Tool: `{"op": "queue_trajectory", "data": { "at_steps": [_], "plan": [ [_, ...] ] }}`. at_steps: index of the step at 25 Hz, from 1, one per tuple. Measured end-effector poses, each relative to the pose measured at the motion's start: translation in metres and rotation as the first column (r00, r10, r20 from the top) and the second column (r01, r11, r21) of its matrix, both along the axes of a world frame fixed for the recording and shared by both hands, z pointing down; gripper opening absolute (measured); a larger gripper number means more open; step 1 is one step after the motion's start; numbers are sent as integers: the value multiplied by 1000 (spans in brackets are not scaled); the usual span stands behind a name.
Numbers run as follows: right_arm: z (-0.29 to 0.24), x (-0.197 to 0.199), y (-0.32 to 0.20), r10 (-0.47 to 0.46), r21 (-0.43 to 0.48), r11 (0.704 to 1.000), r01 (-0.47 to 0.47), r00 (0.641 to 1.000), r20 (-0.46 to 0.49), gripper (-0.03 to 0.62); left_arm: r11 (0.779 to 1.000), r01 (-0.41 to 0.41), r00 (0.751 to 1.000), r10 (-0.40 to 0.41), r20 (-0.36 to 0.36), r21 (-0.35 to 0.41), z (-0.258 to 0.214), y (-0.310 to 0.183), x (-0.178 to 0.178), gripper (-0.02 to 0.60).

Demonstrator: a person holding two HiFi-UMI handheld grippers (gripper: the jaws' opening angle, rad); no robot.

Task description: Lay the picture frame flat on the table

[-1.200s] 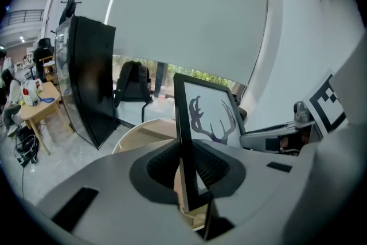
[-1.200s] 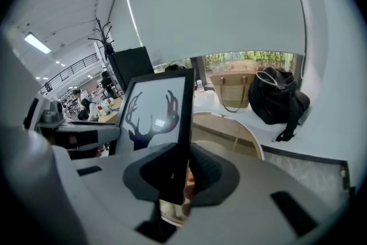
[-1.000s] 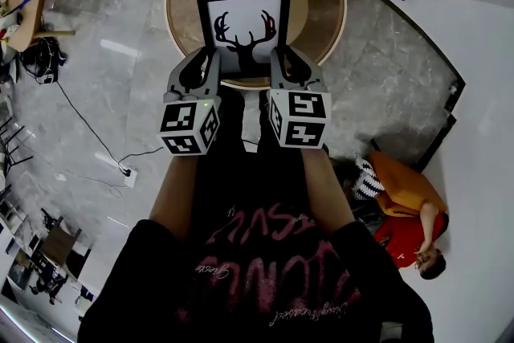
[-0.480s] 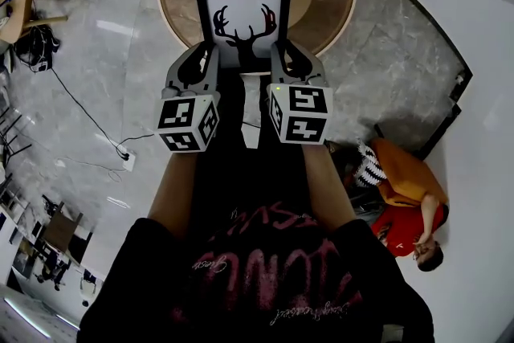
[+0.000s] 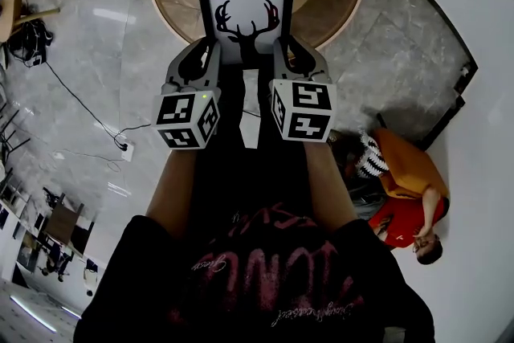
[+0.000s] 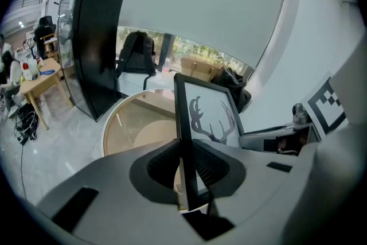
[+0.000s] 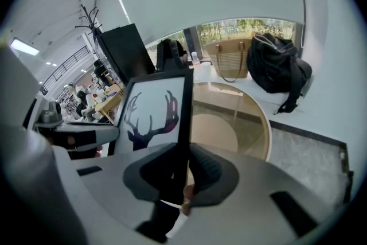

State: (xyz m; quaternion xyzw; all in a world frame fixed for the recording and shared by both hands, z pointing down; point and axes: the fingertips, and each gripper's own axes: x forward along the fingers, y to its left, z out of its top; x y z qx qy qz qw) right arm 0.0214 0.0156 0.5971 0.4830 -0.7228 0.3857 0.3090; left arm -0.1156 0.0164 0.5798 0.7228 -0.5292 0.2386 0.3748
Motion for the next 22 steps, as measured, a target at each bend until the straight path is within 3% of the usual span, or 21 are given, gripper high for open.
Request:
{"op": "queue_trajectory", "data": {
  "at_steps": [22],
  "plan": [
    [84,-10,54,-8,-153,988,8,1000,0,78,990,4,1000,-4,-2,-144,81,52,-10,74]
  ]
}}
